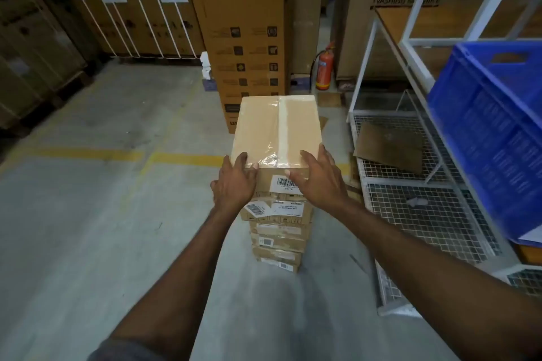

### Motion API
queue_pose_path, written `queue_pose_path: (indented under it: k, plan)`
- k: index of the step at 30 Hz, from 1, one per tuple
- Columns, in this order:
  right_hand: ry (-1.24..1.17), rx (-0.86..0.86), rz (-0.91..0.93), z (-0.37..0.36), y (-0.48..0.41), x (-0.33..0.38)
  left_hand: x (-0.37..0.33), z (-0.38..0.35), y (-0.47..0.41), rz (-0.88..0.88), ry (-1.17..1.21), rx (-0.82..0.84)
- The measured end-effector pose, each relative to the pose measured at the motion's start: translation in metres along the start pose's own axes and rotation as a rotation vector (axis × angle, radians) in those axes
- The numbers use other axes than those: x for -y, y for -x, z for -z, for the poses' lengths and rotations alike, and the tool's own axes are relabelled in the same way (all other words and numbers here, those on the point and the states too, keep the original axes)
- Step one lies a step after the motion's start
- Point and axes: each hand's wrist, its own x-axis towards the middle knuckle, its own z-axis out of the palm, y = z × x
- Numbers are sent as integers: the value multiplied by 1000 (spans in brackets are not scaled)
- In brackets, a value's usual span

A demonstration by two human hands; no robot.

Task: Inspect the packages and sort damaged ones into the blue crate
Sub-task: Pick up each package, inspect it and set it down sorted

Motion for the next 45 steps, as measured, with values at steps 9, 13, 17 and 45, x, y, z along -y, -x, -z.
queue_pose_path:
  k: [9, 13, 17, 45]
  plan:
    - [-158, -67, -186, -9, -23, -1, 0, -8, -27, 39, 158, -16]
    - [-246, -106, -219, -9, -26, 6, -4, -9, -30, 46, 261, -64]
    - [-274, -137, -224, -6, -13, 6, -2, -11, -17, 31, 374, -105]
    - [-382, -291, 208, 214, 126, -60, -188, 59, 163, -159, 703, -479]
